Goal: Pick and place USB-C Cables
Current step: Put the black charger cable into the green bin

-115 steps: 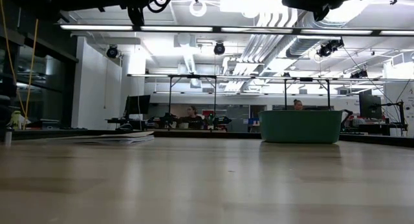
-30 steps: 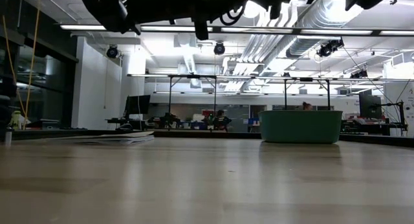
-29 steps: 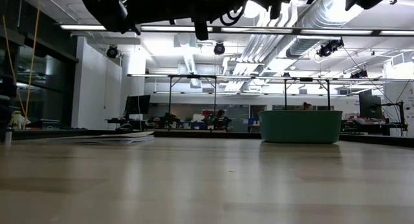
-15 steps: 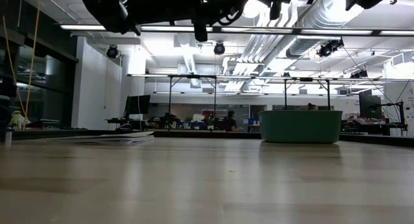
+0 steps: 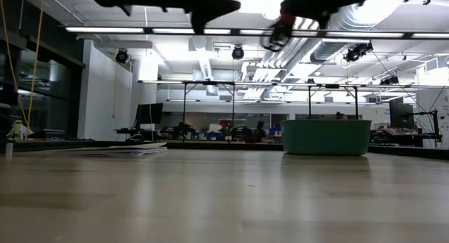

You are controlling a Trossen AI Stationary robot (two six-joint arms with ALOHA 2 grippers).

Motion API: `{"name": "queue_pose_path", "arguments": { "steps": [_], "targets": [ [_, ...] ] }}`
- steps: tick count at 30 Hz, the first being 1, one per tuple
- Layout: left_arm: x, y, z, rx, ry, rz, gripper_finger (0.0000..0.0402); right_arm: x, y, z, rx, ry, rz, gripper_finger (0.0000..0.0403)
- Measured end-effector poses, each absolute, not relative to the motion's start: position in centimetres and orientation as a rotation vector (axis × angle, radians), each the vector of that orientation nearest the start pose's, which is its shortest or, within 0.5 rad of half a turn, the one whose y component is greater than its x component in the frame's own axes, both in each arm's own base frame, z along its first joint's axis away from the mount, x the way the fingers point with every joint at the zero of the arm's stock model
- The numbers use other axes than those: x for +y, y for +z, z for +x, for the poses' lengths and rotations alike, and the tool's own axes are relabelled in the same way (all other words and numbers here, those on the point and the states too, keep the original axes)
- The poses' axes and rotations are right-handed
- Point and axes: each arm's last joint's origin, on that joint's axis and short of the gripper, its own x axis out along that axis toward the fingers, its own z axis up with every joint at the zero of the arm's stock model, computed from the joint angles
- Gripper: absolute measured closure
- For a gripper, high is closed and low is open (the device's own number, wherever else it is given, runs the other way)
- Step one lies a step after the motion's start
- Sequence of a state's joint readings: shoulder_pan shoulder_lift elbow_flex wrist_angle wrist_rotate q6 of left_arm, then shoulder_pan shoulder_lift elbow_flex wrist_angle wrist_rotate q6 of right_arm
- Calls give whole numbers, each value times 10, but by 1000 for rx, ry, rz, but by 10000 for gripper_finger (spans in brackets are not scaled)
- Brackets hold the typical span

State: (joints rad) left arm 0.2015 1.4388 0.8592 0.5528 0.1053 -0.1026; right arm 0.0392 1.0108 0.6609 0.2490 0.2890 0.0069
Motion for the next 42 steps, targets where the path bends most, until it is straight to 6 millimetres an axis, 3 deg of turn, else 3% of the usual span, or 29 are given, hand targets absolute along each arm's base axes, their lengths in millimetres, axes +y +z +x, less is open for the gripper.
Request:
{"name": "queue_pose_path", "arguments": {
  "steps": [4, 9, 14, 18, 31, 37, 42],
  "targets": [
    [62, 287, 284, 69, 133, -87, 187, 2, 292, 192, 220, -247, 57, 359],
    [56, 283, 244, -47, 164, -71, 186, 4, 292, 153, 302, -309, 120, 359],
    [49, 269, 215, -172, 159, -87, 186, 7, 297, 137, 266, -314, 134, 360],
    [47, 264, 206, -194, 155, -108, 186, 9, 298, 140, 260, -303, 121, 361],
    [47, 263, 206, -189, 157, -73, 186, 7, 294, 153, 312, -341, 83, 361],
    [47, 263, 206, -189, 157, -73, 186, -10, 327, 182, 417, -463, -1, 361],
    [47, 263, 206, -183, 158, -74, 186, -38, 357, 208, 605, -630, -54, 361]
  ]
}}
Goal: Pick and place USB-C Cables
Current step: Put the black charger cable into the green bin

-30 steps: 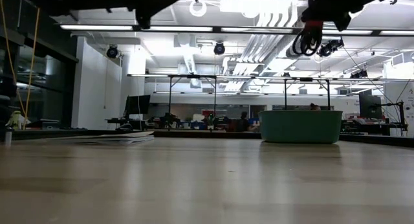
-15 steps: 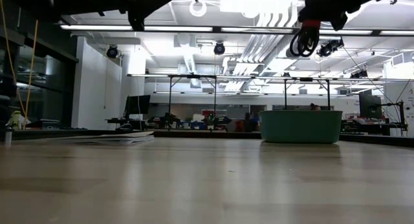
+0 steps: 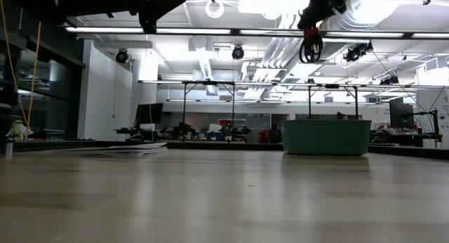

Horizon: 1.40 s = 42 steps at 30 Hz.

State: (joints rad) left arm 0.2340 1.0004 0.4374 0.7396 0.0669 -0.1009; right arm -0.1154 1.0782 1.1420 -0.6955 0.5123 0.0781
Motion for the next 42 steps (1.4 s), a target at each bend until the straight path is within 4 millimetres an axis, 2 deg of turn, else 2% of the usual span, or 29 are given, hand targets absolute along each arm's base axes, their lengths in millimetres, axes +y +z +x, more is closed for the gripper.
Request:
{"name": "queue_pose_path", "arguments": {
  "steps": [3, 6, 11, 17, 27, 42],
  "targets": [
    [47, 262, 206, -181, 158, -74, 186, -61, 361, 220, 734, -720, -47, 362],
    [47, 262, 207, -179, 158, -74, 186, -84, 354, 229, 861, -770, -16, 362],
    [47, 261, 207, -164, 159, -77, 186, -119, 323, 238, 1067, -798, 57, 362],
    [47, 261, 207, -167, 159, -76, 186, -148, 275, 241, 1270, -829, 127, 362],
    [47, 262, 207, -174, 162, -76, 186, -167, 217, 243, 1469, -809, 204, 362],
    [47, 262, 207, -174, 162, -76, 186, -176, 177, 231, 1432, -776, 292, 362]
  ]
}}
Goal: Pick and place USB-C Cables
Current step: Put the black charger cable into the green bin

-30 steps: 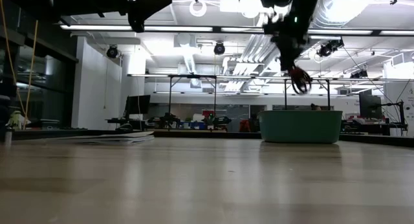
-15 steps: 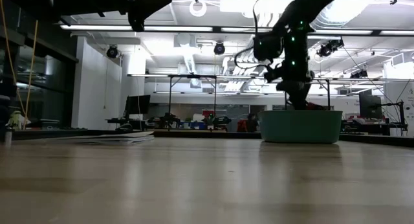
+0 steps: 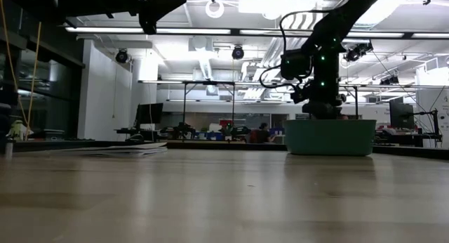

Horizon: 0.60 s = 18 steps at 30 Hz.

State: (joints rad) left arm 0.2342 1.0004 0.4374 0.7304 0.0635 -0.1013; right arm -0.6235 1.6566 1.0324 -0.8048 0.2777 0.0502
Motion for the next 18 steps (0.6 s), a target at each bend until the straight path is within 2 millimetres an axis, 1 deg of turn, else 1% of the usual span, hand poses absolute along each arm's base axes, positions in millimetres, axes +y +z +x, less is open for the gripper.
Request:
{"name": "queue_pose_path", "arguments": {
  "steps": [9, 18],
  "targets": [
    [47, 262, 207, -174, 162, -76, 186, -176, 177, 231, 1425, -778, 302, 362],
    [47, 262, 207, -174, 162, -76, 186, -176, 177, 232, 1407, -787, 312, 313]
  ]
}}
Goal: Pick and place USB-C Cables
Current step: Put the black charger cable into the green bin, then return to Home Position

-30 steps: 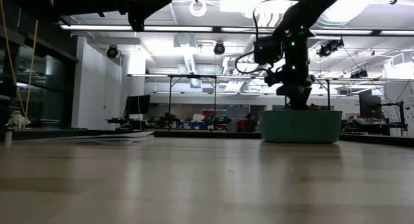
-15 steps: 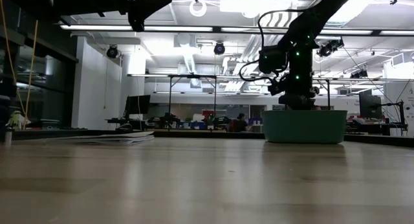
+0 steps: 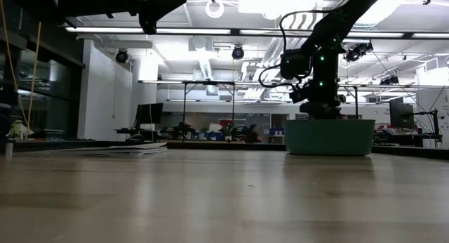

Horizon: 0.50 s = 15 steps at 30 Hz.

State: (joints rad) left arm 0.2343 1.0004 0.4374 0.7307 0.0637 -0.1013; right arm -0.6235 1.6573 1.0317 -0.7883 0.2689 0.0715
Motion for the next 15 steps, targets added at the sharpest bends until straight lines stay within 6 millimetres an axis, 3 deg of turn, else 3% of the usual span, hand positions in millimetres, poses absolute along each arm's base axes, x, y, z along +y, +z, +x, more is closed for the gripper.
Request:
{"name": "queue_pose_path", "arguments": {
  "steps": [6, 15],
  "targets": [
    [47, 262, 207, -174, 162, -76, 186, -176, 177, 232, 1407, -788, 312, 272],
    [47, 262, 207, -174, 162, -76, 186, -176, 177, 232, 1415, -785, 306, 162]
  ]
}}
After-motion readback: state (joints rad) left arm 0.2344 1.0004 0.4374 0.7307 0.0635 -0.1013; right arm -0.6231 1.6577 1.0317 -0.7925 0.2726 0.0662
